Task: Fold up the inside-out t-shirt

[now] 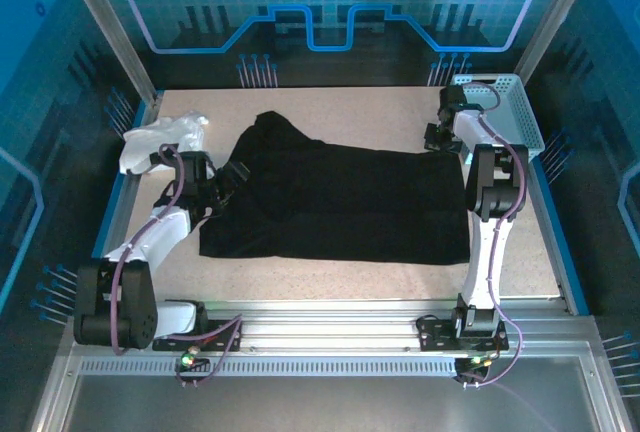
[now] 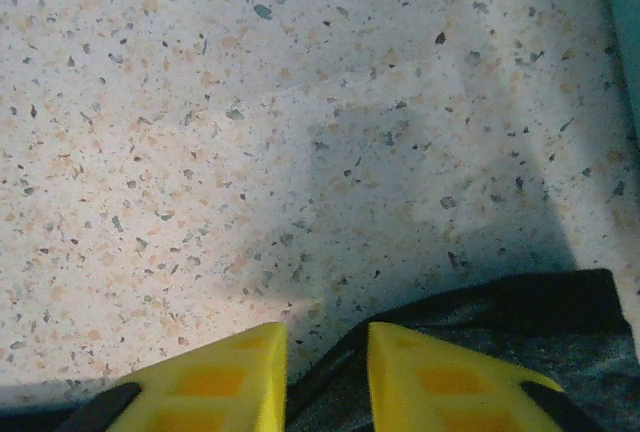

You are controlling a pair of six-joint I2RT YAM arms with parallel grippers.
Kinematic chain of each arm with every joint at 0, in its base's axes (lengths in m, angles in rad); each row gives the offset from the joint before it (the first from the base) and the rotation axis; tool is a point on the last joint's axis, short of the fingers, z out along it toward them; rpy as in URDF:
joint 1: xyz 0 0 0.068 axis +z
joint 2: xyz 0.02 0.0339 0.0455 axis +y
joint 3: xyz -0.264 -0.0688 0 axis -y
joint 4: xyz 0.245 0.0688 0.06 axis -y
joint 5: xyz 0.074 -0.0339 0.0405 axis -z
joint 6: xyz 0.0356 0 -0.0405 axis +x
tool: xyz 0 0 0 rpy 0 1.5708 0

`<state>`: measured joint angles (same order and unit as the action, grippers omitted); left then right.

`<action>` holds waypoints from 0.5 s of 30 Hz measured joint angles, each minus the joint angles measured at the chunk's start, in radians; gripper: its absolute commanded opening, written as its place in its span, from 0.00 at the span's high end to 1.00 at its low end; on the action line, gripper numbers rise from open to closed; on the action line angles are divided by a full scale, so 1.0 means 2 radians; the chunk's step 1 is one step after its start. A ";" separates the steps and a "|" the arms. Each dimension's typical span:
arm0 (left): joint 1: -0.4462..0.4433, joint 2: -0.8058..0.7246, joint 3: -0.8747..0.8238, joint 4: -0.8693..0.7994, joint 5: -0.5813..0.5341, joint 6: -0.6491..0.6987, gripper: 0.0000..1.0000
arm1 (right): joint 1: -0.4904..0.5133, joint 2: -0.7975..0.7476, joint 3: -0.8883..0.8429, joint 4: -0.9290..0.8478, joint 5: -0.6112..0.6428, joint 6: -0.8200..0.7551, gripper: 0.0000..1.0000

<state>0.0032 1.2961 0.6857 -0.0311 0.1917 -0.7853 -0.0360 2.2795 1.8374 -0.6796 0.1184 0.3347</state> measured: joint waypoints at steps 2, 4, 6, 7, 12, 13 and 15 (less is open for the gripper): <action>0.000 0.004 0.000 0.000 0.000 0.000 0.34 | 0.000 0.002 0.005 0.000 0.000 -0.001 0.85; 0.000 0.009 0.001 0.000 0.000 0.001 0.34 | 0.000 0.002 0.009 0.000 0.001 -0.003 0.88; 0.000 0.013 0.004 0.000 0.000 0.001 0.34 | 0.000 0.002 0.010 0.000 0.004 -0.004 0.87; 0.000 0.014 0.005 0.001 0.001 0.001 0.34 | 0.000 0.002 0.011 0.000 0.010 -0.006 0.84; 0.000 0.017 0.007 0.004 0.004 0.001 0.34 | 0.000 0.002 0.011 -0.007 0.066 -0.016 0.65; 0.000 0.017 0.007 0.004 0.004 0.001 0.34 | 0.000 0.002 0.011 -0.009 0.077 -0.018 0.61; 0.000 0.020 0.007 0.006 0.004 0.001 0.34 | 0.001 0.002 0.011 -0.012 0.096 -0.024 0.55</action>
<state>0.0036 1.3357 0.6991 -0.0189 0.2001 -0.7841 -0.0345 2.2841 1.8591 -0.7029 0.3099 0.2863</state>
